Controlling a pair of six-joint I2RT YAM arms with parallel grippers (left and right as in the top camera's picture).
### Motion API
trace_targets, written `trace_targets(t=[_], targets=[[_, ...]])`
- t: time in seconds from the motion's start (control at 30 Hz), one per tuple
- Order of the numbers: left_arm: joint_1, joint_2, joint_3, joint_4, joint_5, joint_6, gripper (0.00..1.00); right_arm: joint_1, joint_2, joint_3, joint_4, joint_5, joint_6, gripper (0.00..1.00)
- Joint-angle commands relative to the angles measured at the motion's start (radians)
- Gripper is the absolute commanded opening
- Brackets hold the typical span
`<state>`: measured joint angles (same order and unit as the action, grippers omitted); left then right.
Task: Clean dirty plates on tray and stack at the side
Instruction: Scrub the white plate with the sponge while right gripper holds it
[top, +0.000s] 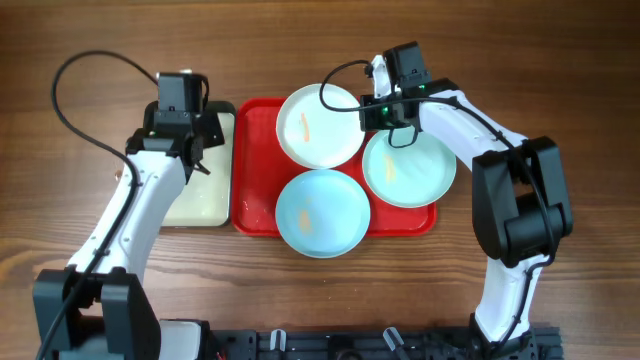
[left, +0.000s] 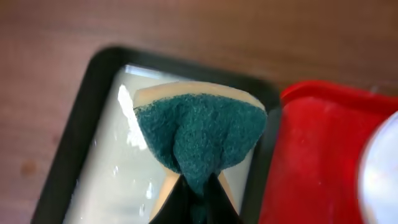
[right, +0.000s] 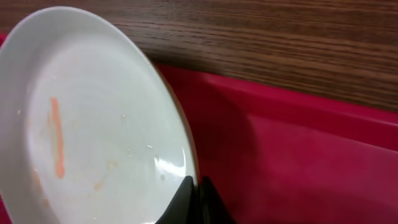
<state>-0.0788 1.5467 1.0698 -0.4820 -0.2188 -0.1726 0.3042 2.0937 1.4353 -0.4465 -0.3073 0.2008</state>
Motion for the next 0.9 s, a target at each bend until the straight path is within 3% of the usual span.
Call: trace_targets(t=[0.0, 0.1, 0.17, 0.57, 0.87], targets=[[-0.005, 0.004, 0.063, 0.068, 0.165, 0.042, 0.04, 0.023, 0.019, 0.015, 0.008, -0.059, 0.016, 0.04], [-0.006, 0.004, 0.063, 0.115, 0.352, -0.060, 0.04, 0.040, 0.019, 0.015, 0.010, -0.045, 0.016, 0.04], [-0.026, 0.005, 0.063, 0.120, 0.393, -0.128, 0.04, 0.050, 0.019, 0.015, 0.010, -0.010, 0.017, 0.04], [-0.220, 0.159, 0.062, 0.166, 0.348, -0.204, 0.04, 0.058, 0.020, 0.015, 0.008, 0.008, 0.038, 0.04], [-0.245, 0.283, 0.062, 0.267, 0.311, -0.336, 0.04, 0.058, 0.020, 0.015, 0.008, 0.008, 0.038, 0.04]])
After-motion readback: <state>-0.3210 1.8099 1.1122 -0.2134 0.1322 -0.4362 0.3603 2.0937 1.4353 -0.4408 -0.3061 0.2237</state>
